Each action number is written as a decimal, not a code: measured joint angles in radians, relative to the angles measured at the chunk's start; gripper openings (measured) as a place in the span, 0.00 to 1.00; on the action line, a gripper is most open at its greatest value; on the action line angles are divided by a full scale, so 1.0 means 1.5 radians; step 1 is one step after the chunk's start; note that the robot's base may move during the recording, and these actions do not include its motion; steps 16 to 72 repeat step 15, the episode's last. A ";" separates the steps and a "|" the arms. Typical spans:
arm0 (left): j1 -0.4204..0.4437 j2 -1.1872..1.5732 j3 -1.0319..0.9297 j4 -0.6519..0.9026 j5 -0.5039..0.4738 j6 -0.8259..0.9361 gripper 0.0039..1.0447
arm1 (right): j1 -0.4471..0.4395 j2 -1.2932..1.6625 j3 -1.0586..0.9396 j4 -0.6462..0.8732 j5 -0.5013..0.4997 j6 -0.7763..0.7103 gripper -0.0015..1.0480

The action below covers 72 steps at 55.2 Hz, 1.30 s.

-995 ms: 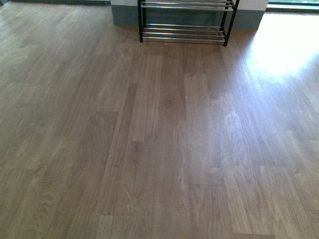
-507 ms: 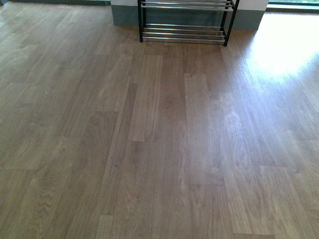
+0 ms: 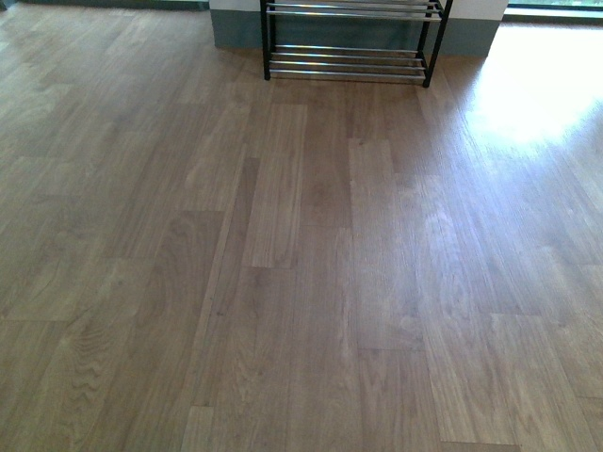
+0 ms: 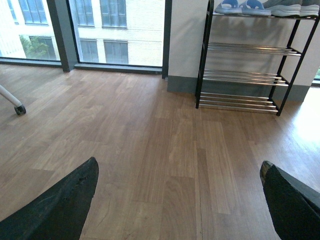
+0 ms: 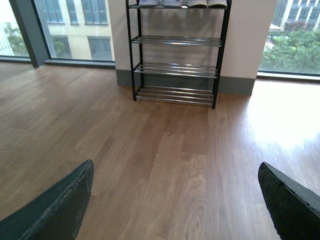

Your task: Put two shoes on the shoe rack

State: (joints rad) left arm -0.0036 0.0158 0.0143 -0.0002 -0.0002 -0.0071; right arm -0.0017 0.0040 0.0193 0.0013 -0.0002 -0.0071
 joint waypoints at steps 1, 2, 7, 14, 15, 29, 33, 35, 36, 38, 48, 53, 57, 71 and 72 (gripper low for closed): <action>0.000 0.000 0.000 0.000 0.000 0.000 0.91 | 0.000 0.000 0.000 0.000 0.000 0.000 0.91; 0.000 0.000 0.000 0.000 0.000 0.000 0.91 | 0.000 0.000 0.000 0.000 0.000 0.000 0.91; 0.000 0.000 0.000 0.000 0.000 0.000 0.91 | 0.000 0.000 0.000 0.000 0.000 0.000 0.91; 0.000 0.000 0.000 0.000 0.000 0.000 0.91 | 0.000 0.000 0.000 0.000 0.000 0.000 0.91; 0.000 0.000 0.000 0.000 0.000 0.000 0.91 | 0.000 0.000 0.000 0.000 0.000 0.000 0.91; 0.000 0.000 0.000 0.000 0.000 0.000 0.91 | 0.000 0.000 0.000 0.000 0.000 0.000 0.91; 0.000 0.000 0.000 0.000 0.000 0.000 0.91 | 0.000 0.000 0.000 0.000 0.000 0.000 0.91; 0.000 0.000 0.000 0.000 0.000 0.000 0.91 | 0.000 0.000 0.000 0.000 0.000 0.000 0.91; 0.000 0.000 0.000 0.000 0.000 0.000 0.91 | 0.000 0.000 0.000 0.000 0.000 0.000 0.91; 0.000 0.000 0.000 0.000 0.000 0.000 0.91 | 0.000 0.000 0.000 0.000 0.000 0.000 0.91; 0.000 0.000 0.000 0.000 0.000 0.000 0.91 | 0.000 0.000 0.000 0.000 0.000 0.000 0.91; 0.000 0.000 0.000 0.000 0.000 0.000 0.91 | 0.000 0.000 0.000 0.000 0.000 0.000 0.91; 0.000 0.000 0.000 0.000 0.000 0.000 0.91 | 0.000 0.000 0.000 0.000 0.000 0.000 0.91; 0.000 0.000 0.000 0.000 0.000 0.000 0.91 | 0.000 0.000 0.000 0.000 0.000 0.000 0.91; 0.000 0.000 0.000 0.000 0.000 0.000 0.91 | 0.000 0.000 0.000 0.000 0.000 0.000 0.91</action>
